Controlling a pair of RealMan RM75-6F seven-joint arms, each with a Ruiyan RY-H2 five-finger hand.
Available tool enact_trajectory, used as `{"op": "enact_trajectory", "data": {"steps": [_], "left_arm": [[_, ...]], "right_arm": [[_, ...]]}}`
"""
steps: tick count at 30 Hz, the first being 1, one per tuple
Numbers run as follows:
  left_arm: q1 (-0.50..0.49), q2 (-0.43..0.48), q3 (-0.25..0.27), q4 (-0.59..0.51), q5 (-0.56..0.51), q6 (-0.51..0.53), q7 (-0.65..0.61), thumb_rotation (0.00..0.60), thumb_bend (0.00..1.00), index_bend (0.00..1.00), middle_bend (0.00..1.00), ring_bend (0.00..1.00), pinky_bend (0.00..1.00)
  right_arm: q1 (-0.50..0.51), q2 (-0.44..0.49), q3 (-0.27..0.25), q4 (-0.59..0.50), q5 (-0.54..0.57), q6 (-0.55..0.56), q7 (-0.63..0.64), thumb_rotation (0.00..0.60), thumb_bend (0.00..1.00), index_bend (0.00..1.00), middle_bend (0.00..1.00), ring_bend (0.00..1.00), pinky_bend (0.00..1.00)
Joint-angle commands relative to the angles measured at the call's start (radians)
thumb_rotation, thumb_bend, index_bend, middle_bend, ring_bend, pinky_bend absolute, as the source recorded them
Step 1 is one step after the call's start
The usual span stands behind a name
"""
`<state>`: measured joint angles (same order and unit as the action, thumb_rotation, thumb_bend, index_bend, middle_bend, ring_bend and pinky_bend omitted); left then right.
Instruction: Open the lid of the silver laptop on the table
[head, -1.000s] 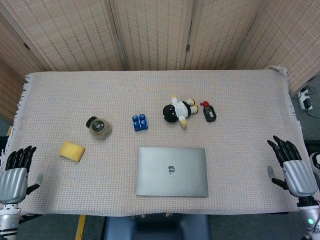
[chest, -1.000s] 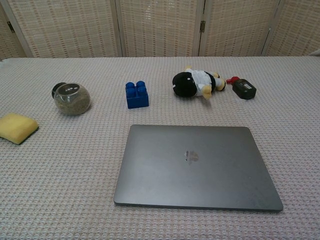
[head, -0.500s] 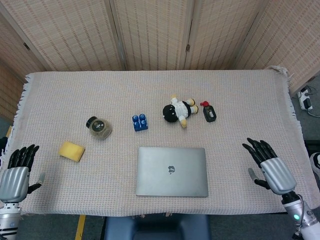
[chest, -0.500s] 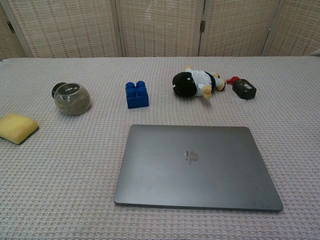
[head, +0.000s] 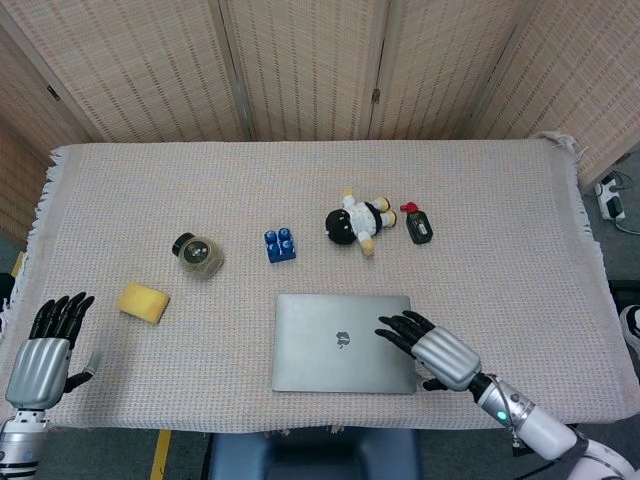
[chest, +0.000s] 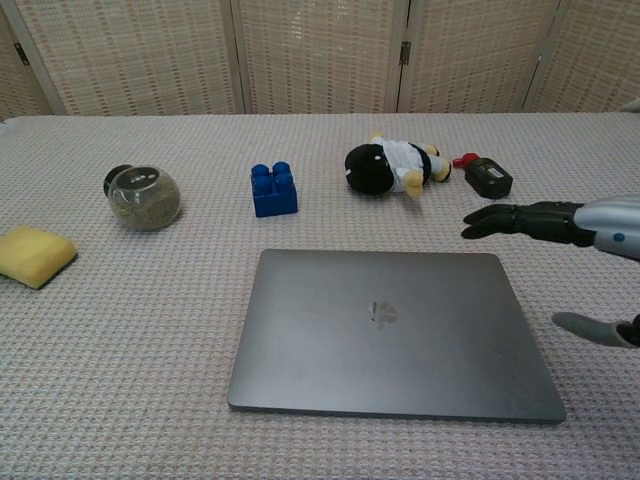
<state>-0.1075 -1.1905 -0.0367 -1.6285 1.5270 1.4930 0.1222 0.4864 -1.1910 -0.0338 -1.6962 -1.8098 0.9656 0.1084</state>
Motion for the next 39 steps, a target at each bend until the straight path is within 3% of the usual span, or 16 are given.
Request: {"op": "enact_trajectory", "data": {"steps": [1, 17, 39], "left_arm": [[0.003, 0.0, 0.007, 0.009, 0.004, 0.001, -0.006, 0.6, 0.45, 0.06, 0.08, 0.0, 0.0], [0.012, -0.013, 0.023, 0.038, 0.026, 0.009, -0.056, 0.6, 0.45, 0.06, 0.08, 0.0, 0.0], [0.016, -0.029, 0.02, 0.079, 0.008, 0.002, -0.094, 0.6, 0.45, 0.06, 0.08, 0.0, 0.0]], "right_arm": [[0.045, -0.066, 0.011, -0.008, 0.021, -0.061, -0.063, 0.6, 0.37, 0.0, 0.0, 0.0, 0.0], [0.143, -0.282, 0.029, 0.062, 0.137, -0.198, -0.289, 0.6, 0.33, 0.0, 0.0, 0.0, 0.0], [0.199, -0.372, 0.022, 0.124, 0.235, -0.223, -0.372, 0.6, 0.33, 0.0, 0.0, 0.0, 0.0]]}}
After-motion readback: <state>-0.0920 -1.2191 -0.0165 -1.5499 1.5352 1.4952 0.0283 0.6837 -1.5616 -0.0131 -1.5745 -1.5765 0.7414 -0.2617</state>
